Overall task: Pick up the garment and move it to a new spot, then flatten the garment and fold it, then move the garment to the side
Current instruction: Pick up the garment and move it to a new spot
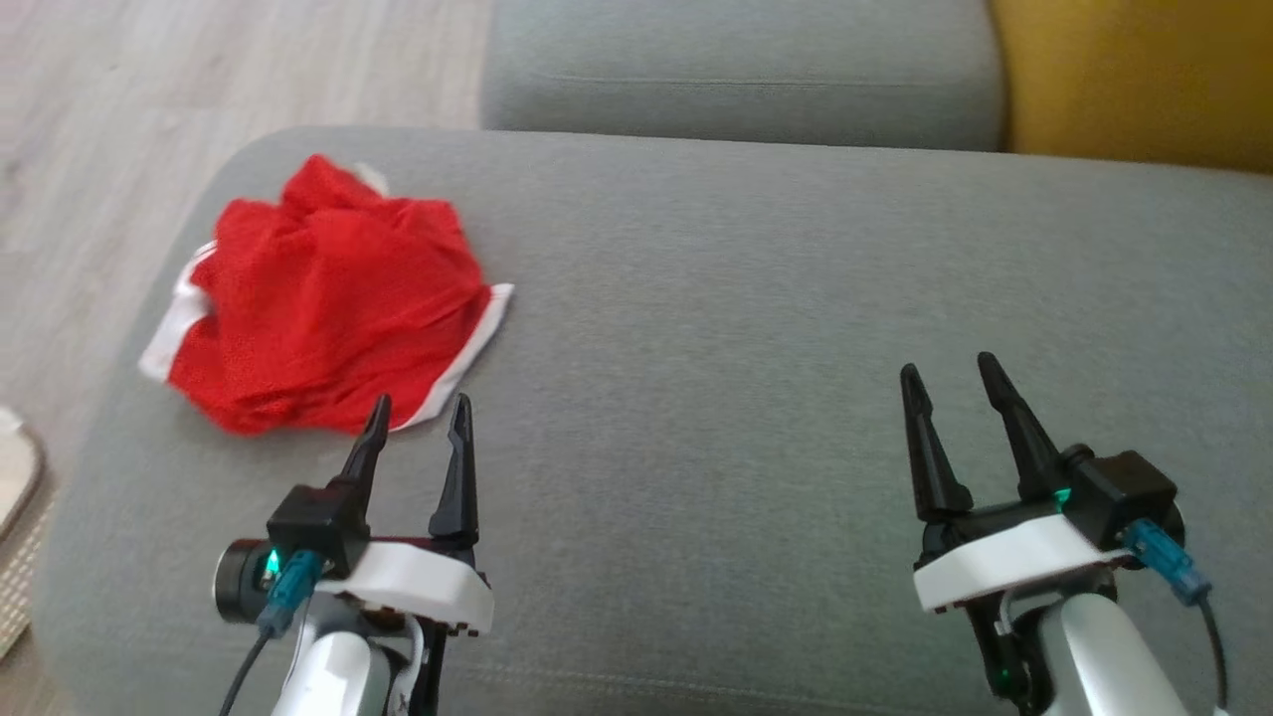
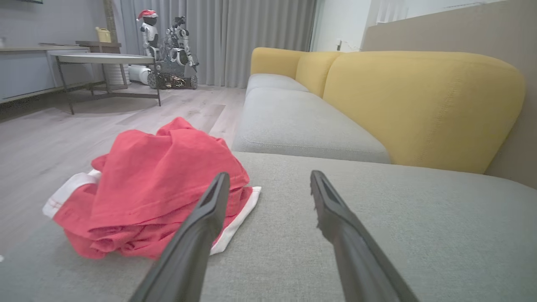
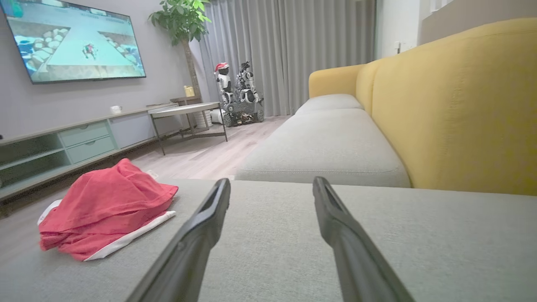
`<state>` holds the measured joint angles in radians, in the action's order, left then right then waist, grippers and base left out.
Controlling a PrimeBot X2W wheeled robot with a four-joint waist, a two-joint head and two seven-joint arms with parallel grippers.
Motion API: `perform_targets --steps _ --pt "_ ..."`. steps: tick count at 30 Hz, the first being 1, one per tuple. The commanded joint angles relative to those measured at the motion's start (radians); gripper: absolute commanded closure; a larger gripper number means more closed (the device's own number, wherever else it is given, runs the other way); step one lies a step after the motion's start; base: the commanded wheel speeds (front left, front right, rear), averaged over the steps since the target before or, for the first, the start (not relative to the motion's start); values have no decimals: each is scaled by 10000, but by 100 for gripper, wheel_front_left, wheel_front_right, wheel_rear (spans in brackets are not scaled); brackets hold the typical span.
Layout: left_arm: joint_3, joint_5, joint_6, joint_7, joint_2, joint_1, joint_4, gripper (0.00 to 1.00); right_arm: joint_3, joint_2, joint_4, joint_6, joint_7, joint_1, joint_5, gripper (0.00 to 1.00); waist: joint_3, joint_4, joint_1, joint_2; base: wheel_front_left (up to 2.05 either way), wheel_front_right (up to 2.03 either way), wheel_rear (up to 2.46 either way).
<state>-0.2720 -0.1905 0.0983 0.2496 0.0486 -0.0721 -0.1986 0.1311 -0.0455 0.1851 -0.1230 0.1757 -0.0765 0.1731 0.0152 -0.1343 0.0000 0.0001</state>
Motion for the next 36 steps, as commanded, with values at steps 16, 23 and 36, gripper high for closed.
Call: perform_targets --steps 16,23,36 --pt "469 -164 107 122 17 -124 729 0 623 -49 -425 -77 -39 -403 7 0 -112 -2194 0 -1 0 0 0" --pt "439 -195 129 122 16 -161 846 0 646 -48 -394 -77 21 -385 41 0 -186 -2317 0 -1 0 0 0" --pt "1545 -180 -484 122 221 -1085 480 0 164 -48 -752 -77 40 -643 -28 0 -1030 -1642 0 -1 0 0 0"
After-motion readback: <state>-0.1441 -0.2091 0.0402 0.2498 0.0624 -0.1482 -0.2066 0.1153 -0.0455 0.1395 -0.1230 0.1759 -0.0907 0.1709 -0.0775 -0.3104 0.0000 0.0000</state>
